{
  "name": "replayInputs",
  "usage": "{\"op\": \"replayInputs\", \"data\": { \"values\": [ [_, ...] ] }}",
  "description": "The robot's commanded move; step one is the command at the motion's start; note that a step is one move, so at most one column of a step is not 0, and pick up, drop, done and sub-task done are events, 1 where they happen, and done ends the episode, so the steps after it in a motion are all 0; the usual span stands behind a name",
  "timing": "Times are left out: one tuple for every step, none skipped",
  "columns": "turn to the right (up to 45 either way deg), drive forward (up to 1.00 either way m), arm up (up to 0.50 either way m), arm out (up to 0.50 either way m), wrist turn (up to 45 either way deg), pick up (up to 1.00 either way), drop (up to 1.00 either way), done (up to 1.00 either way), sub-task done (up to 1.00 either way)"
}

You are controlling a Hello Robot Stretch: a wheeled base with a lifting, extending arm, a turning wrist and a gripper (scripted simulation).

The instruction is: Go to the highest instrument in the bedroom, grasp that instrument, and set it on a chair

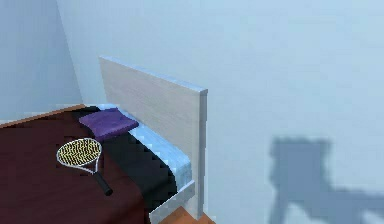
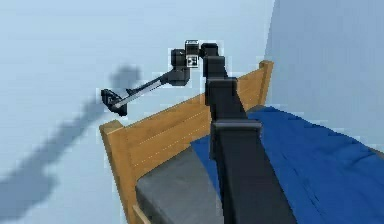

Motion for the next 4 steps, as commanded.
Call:
{"op": "replayInputs", "data": {
  "values": [
    [0.0, 0.00, 0.00, 0.00, -45.0, 0.00, 0.00, 0.00, 0.00],
    [0.0, 0.00, 0.00, 0.00, -9.0, 0.00, 0.00, 0.00, 0.00],
    [0.0, 0.00, 0.00, -0.44, 0.0, 0.00, 0.00, 0.00, 0.00],
    [-42.0, 0.00, 0.00, 0.00, 0.0, 0.00, 0.00, 0.00, 0.00]
  ]
}}
